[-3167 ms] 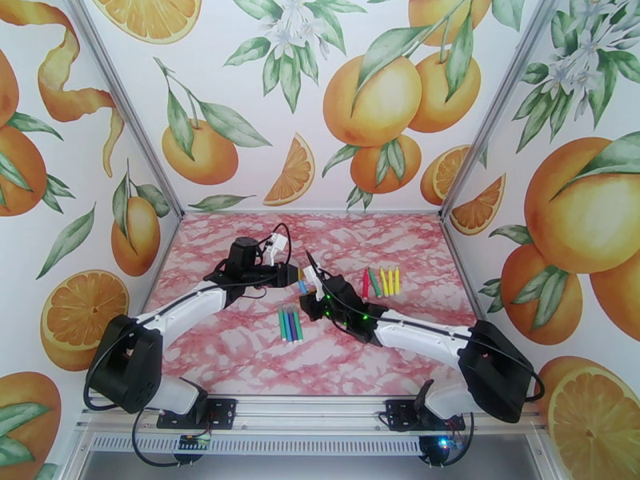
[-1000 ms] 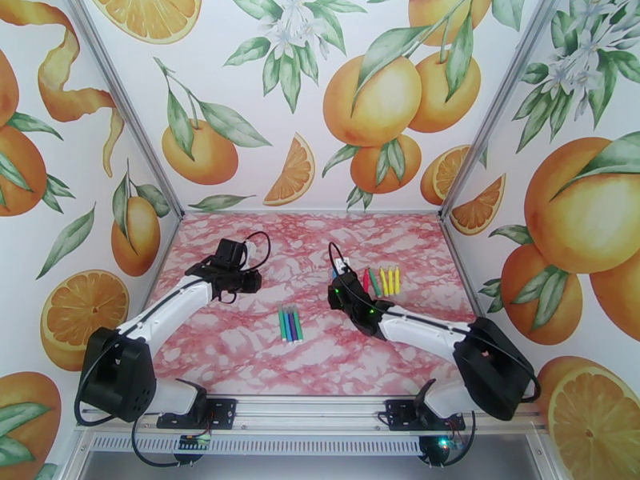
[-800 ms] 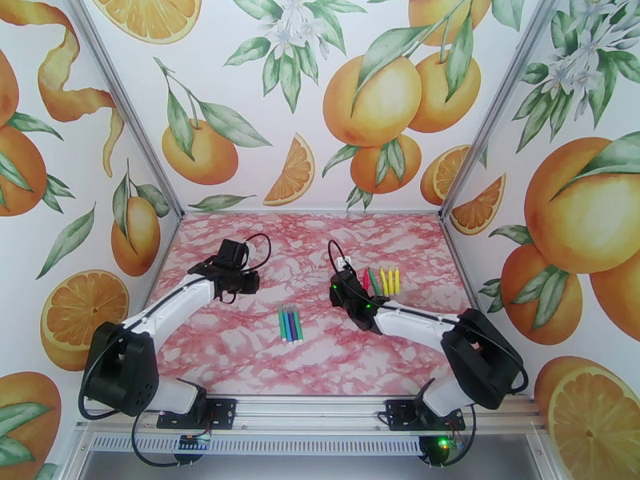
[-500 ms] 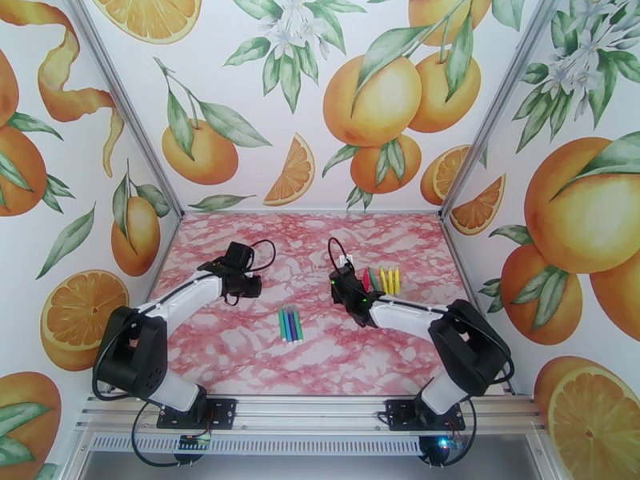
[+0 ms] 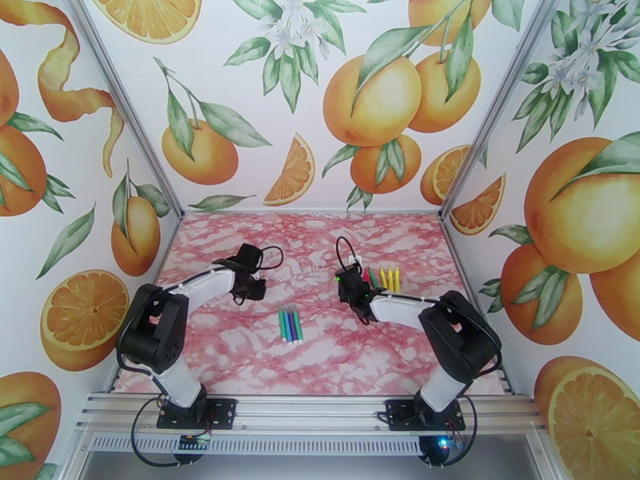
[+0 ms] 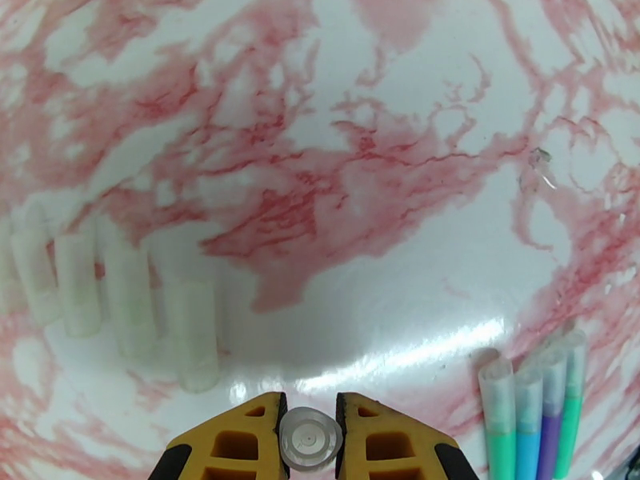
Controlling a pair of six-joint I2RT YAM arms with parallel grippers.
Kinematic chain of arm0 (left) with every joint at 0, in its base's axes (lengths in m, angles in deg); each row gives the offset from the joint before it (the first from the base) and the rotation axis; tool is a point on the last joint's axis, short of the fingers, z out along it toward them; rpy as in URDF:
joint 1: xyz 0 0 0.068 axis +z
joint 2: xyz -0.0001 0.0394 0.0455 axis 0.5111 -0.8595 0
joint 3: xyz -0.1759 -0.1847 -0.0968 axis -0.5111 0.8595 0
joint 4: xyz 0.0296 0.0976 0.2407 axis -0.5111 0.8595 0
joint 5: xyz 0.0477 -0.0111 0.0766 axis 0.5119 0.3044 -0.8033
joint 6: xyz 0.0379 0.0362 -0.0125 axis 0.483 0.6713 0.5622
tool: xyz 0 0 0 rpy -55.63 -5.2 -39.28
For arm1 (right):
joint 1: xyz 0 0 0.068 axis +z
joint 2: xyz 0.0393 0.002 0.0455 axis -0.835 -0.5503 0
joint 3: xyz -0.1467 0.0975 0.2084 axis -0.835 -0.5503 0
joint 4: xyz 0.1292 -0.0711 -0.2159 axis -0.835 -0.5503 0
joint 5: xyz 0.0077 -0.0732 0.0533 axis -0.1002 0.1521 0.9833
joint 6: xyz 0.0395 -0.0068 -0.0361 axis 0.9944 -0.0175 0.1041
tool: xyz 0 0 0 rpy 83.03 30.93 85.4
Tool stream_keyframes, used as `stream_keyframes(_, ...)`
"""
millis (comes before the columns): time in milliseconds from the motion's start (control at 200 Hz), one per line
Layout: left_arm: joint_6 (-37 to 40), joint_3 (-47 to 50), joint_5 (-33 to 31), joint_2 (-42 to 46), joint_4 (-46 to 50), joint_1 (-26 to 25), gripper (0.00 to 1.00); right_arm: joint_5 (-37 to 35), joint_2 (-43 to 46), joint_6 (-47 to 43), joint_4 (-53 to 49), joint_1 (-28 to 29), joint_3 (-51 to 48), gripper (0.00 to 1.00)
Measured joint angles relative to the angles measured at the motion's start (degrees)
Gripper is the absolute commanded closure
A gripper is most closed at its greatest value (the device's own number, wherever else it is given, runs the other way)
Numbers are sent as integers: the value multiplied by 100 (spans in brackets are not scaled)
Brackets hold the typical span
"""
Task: Open the pen caps
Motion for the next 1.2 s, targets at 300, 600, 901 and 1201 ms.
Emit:
stream_keyframes(300,52,-162,-426,-343,61,-114,91,85,-249,98,-42,-197,133,98)
stream_keyframes(600,55,-249,-678,-415,133,-111,81,83,-420,127,-184,-232,293,88)
stream_keyframes(901,52,-308,-706,-496,153,-114,73,79,-481,144,-289,-291,350,85)
stream_keyframes(1201,57,-315,-702,-518,162,-140,69,76,-481,142,-345,-291,356,79)
